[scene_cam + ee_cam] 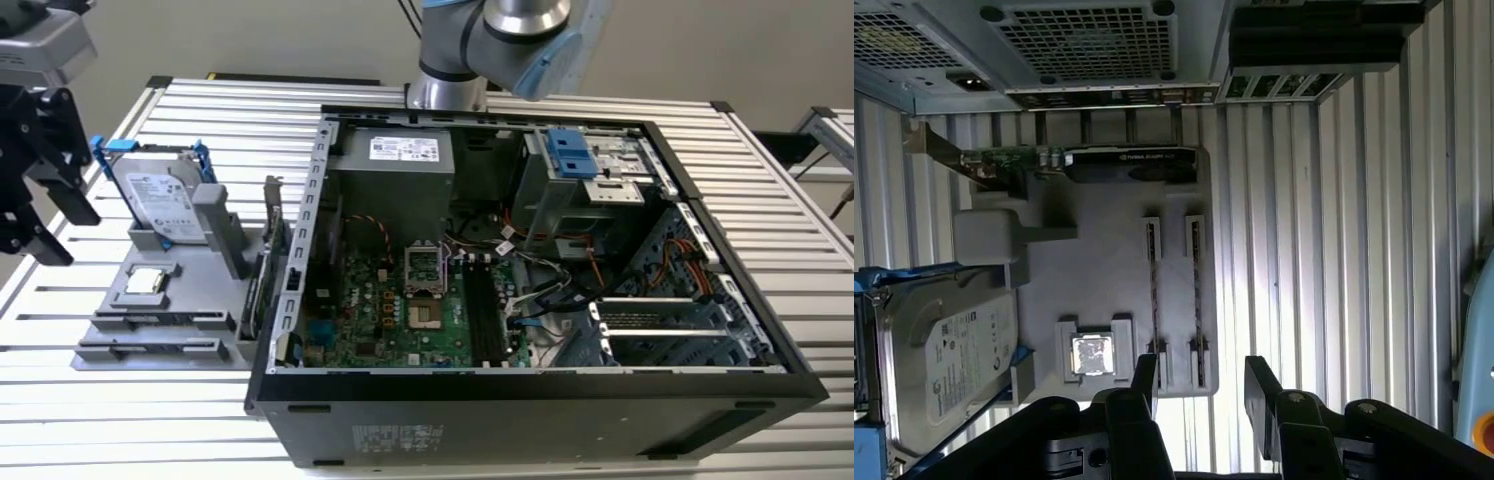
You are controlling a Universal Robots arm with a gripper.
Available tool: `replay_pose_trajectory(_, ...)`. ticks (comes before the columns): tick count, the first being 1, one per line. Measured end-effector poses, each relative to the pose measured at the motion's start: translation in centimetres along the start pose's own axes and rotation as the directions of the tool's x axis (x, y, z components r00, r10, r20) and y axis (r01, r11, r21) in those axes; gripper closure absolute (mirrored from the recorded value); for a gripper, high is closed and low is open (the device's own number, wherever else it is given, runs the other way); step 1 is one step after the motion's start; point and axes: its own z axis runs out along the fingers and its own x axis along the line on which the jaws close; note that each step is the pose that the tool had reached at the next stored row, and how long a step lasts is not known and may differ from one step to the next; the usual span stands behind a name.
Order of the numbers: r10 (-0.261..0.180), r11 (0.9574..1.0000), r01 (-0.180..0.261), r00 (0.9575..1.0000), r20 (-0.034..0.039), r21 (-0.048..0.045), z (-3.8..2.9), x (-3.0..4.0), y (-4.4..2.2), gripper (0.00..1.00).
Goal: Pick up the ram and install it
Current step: 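Pick up the ram and move it above insertion slot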
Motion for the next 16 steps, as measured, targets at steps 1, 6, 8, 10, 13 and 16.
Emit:
replay_pose_trajectory(1,-0.001,1.0000,0.001,1.0000,-0.0001,0.0000,0.05,0.00,0.00,0.00)
replay_pose_trajectory(6,-0.005,1.0000,0.005,1.0000,-0.0002,-0.0001,0.26,0.00,-0.01,0.00)
replay_pose_trajectory(8,-0.008,1.0000,0.008,1.0000,-0.0003,-0.0001,0.36,0.01,-0.01,0.00)
replay_pose_trajectory(10,-0.011,0.9999,0.011,0.9999,-0.0003,-0.0002,0.45,0.01,-0.01,0.00)
replay_pose_trajectory(13,-0.017,0.9999,0.017,0.9999,-0.0004,-0.0002,0.58,0.01,-0.02,0.00)
replay_pose_trajectory(16,-0.023,0.9997,0.023,0.9997,-0.0007,-0.0004,0.71,0.01,-0.02,0.00)
